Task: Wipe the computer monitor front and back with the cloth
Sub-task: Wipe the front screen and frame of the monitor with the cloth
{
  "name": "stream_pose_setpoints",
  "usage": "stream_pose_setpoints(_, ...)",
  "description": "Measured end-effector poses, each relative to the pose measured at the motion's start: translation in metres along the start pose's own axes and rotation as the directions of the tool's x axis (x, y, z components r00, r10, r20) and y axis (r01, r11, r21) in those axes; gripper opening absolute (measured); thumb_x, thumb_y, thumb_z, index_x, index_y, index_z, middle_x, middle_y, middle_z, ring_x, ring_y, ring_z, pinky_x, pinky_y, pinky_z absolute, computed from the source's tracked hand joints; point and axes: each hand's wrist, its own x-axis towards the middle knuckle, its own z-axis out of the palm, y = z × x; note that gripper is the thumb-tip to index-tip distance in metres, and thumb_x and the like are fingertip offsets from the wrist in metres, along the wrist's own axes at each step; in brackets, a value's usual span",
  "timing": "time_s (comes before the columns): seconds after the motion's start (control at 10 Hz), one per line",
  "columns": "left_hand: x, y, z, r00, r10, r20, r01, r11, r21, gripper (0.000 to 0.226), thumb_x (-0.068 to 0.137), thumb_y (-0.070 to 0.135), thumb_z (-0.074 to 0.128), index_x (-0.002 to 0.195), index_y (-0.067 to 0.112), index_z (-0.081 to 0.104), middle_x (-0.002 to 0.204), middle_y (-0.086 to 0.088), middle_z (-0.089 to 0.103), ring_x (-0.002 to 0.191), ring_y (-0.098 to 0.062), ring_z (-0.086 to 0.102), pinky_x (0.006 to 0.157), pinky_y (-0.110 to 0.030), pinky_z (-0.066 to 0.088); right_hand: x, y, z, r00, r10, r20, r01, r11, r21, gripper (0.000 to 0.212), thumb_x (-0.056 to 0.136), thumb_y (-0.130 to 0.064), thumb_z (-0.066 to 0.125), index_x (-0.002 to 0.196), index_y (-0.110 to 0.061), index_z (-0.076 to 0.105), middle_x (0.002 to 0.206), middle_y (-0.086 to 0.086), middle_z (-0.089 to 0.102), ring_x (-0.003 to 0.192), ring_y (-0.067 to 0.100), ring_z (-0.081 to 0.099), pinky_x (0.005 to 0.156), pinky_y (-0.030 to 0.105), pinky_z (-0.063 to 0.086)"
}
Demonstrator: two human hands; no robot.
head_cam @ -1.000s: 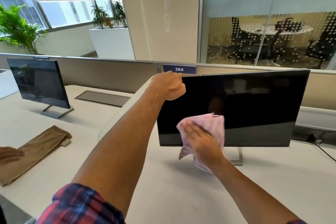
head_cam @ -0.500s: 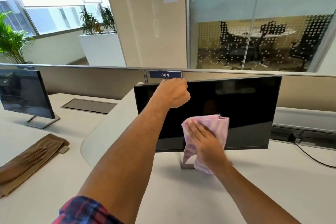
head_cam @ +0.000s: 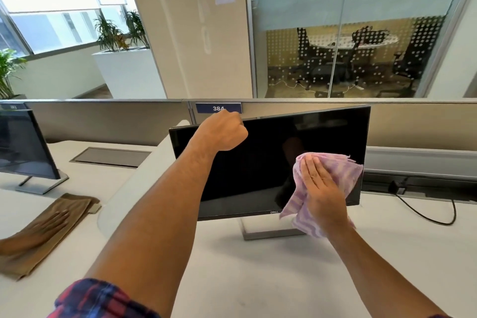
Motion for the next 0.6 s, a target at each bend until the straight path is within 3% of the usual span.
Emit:
stream_pose_setpoints(0.1,0.001,0.000,-0.004,0.999,0.041,0.013,-0.041,0.999,0.031,0.027,0.096,0.022,0.041,0.097,0.008,0.065,0.092,-0.009,0.059,0.085,-0.029,0.059,0.069,-0.036,0.043,0.000,0.011,-0.027,0.978,-0.205,-0.027,0.197,0.963,-0.182,0.068,0.097,-0.031,0.060,0.156,-0.013,0.031,0.163,0.000,0.031,0.151,0.019,0.026,0.120,0.041,0.033)
stream_pose_setpoints(0.2,0.001,-0.001,-0.005,0.990,0.126,0.058,-0.128,0.991,0.028,0.029,0.097,0.013,0.038,0.091,0.003,0.063,0.096,-0.011,0.061,0.083,-0.028,0.057,0.070,-0.034,0.040,-0.003,0.027,-0.026,0.995,-0.015,-0.103,0.005,0.996,-0.093,0.053,0.102,-0.018,0.052,0.153,-0.021,0.037,0.161,-0.009,0.031,0.151,0.007,0.023,0.123,0.033,0.026)
stream_pose_setpoints(0.3,-0.002,-0.001,-0.006,0.992,0.120,0.049,-0.117,0.991,-0.067,0.029,0.098,0.006,0.037,0.089,-0.004,0.062,0.094,-0.013,0.061,0.082,-0.031,0.055,0.074,-0.039,0.045,-0.009,0.042,-0.032,0.989,0.068,-0.131,-0.080,0.993,-0.086,0.074,0.093,-0.021,0.063,0.157,-0.008,0.027,0.165,0.006,0.023,0.154,0.022,0.019,0.123,0.046,0.027)
stream_pose_setpoints(0.4,-0.002,-0.005,-0.003,0.992,0.122,0.015,-0.119,0.986,-0.116,0.027,0.099,0.008,0.037,0.086,-0.001,0.058,0.094,-0.015,0.063,0.084,-0.036,0.058,0.079,-0.047,0.050,-0.014,0.056,-0.035,0.994,0.088,-0.066,-0.090,0.996,-0.028,0.075,0.091,-0.004,0.065,0.156,-0.013,0.029,0.164,0.004,0.023,0.155,0.016,0.013,0.126,0.037,0.017)
stream_pose_setpoints(0.5,0.000,-0.009,-0.003,0.987,0.156,0.026,-0.154,0.986,-0.056,0.026,0.099,0.011,0.035,0.077,0.010,0.049,0.094,-0.013,0.063,0.082,-0.033,0.056,0.077,-0.045,0.047,-0.014,0.060,-0.033,0.950,0.280,-0.138,-0.277,0.960,0.041,0.069,0.096,-0.002,0.058,0.157,-0.009,0.025,0.166,0.006,0.018,0.155,0.020,0.014,0.125,0.044,0.023)
stream_pose_setpoints(0.6,0.002,-0.012,-0.001,0.986,0.157,0.051,-0.155,0.987,-0.042,0.028,0.099,0.013,0.034,0.073,0.017,0.043,0.088,-0.009,0.062,0.076,-0.027,0.053,0.071,-0.038,0.041,-0.022,0.060,-0.032,0.981,0.167,-0.102,-0.172,0.984,-0.040,0.072,0.095,-0.020,0.054,0.157,-0.004,0.021,0.167,0.008,0.017,0.154,0.026,0.017,0.119,0.050,0.034)
